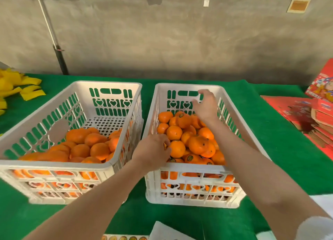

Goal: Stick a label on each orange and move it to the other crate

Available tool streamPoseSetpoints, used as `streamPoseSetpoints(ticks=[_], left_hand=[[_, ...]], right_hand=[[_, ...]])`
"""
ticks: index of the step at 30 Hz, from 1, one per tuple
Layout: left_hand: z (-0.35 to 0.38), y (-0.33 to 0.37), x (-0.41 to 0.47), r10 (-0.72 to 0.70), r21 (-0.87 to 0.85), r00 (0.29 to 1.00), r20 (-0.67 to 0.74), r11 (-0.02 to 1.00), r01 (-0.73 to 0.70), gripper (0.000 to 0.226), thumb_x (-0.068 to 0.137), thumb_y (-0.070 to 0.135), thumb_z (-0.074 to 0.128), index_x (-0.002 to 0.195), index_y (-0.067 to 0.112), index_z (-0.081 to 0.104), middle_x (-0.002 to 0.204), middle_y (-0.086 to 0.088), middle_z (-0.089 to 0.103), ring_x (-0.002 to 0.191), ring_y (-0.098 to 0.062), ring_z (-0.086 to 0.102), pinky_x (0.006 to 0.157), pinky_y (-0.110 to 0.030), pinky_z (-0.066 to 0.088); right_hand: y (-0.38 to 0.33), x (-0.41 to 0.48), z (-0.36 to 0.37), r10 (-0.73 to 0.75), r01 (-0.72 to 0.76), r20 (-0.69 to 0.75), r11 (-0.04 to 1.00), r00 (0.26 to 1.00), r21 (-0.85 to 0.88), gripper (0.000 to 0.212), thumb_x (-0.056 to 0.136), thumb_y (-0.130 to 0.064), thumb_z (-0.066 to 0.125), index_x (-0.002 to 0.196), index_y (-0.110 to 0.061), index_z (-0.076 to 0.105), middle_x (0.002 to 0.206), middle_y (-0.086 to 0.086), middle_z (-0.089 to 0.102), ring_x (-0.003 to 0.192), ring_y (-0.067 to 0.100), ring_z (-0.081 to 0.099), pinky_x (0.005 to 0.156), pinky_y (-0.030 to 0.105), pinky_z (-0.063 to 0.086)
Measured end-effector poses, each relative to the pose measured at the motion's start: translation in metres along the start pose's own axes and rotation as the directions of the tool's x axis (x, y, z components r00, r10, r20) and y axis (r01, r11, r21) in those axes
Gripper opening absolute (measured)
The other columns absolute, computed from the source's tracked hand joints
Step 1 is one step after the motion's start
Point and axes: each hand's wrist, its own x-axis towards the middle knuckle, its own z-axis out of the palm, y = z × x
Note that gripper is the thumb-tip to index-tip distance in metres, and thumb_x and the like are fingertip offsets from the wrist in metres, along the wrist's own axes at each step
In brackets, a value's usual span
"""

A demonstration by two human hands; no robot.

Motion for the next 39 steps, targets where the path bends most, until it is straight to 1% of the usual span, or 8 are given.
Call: streamPoseSetpoints(ticks=[4,7,10,13,23,27,30,39], left_hand=[[-0.001,0.002,-0.001,0.006,-0.001,1.0,0.008,1.0,-0.006,0.011,0.091,0.029,0.052,0.096,0.025,0.061,0.094,0.005,0.063,0.082,-0.013,0.057,0.071,-0.029,0.05],[0.001,0.0,-0.004,0.065,0.027,0.998,-0.021,0.998,-0.064,0.012,0.092,0.024,0.05,0.093,0.019,0.061,0.092,0.0,0.062,0.079,-0.016,0.056,0.061,-0.024,0.041],[0.003,0.0,-0.014,0.103,-0.03,0.981,-0.161,0.994,-0.109,0.022,0.096,0.022,0.046,0.099,0.011,0.065,0.083,-0.006,0.065,0.069,-0.016,0.054,0.05,-0.02,0.028],[0.003,0.003,-0.025,0.105,-0.054,0.963,-0.248,0.991,-0.122,0.025,0.097,0.016,0.043,0.099,0.005,0.066,0.084,-0.011,0.067,0.068,-0.016,0.051,0.054,-0.025,0.028],[0.033,-0.024,-0.141,0.105,-0.297,0.875,-0.472,0.916,-0.27,0.022,0.086,0.0,0.059,0.107,0.003,0.062,0.105,-0.003,0.056,0.098,-0.011,0.053,0.089,-0.016,0.042],[0.056,-0.042,-0.164,-0.233,-0.568,0.898,0.374,0.708,0.42,0.013,0.083,0.018,0.07,0.092,0.021,0.061,0.089,-0.002,0.061,0.075,-0.011,0.053,0.073,-0.017,0.041],[0.063,-0.044,-0.169,-0.215,-0.536,0.803,0.556,0.646,0.544,0.009,0.079,0.013,0.072,0.088,0.01,0.073,0.086,-0.019,0.071,0.072,-0.028,0.062,0.075,-0.037,0.05],[0.061,-0.04,-0.167,-0.176,-0.597,0.829,0.532,0.616,0.514,0.021,0.078,0.0,0.069,0.095,0.012,0.072,0.085,-0.011,0.075,0.081,-0.032,0.071,0.079,-0.042,0.056]], right_hand=[[-0.049,-0.107,-0.041,-0.409,0.449,-0.188,0.787,0.893,0.423,0.009,0.089,-0.014,0.058,0.087,-0.009,0.066,0.081,-0.006,0.065,0.074,0.003,0.059,0.064,0.02,0.046],[-0.037,-0.201,-0.038,-0.6,0.488,0.116,0.735,0.792,0.471,0.03,0.093,-0.028,0.052,0.072,-0.01,0.062,0.065,0.002,0.06,0.059,0.013,0.054,0.053,0.026,0.042],[0.003,-0.263,-0.007,-0.328,0.295,0.715,0.939,0.617,0.176,0.038,0.095,-0.032,0.049,0.08,0.0,0.062,0.078,0.015,0.063,0.074,0.023,0.059,0.068,0.03,0.046],[0.04,-0.286,0.022,0.111,0.188,0.856,0.954,0.505,-0.234,0.043,0.097,-0.04,0.044,0.089,0.001,0.056,0.097,0.016,0.053,0.098,0.03,0.051,0.086,0.038,0.041],[0.041,-0.29,0.026,0.114,-0.072,0.796,0.993,0.594,-0.089,0.042,0.09,-0.017,0.053,0.051,-0.008,0.041,0.052,0.003,0.034,0.052,0.017,0.035,0.061,0.028,0.034],[0.037,-0.286,0.005,0.133,-0.338,0.74,0.932,0.659,0.133,0.029,0.091,-0.02,0.062,0.062,-0.017,0.058,0.057,-0.009,0.048,0.053,0.002,0.043,0.061,0.021,0.037],[0.032,-0.285,-0.003,0.118,-0.377,0.723,0.903,0.681,0.207,0.033,0.092,-0.016,0.061,0.06,-0.019,0.053,0.055,-0.009,0.042,0.051,0.001,0.039,0.07,0.024,0.04],[0.038,-0.306,-0.019,-0.364,0.31,0.452,0.931,0.814,0.192,0.022,0.076,-0.002,0.074,0.096,-0.011,0.074,0.093,0.012,0.057,0.092,0.026,0.054,0.083,0.034,0.045]])
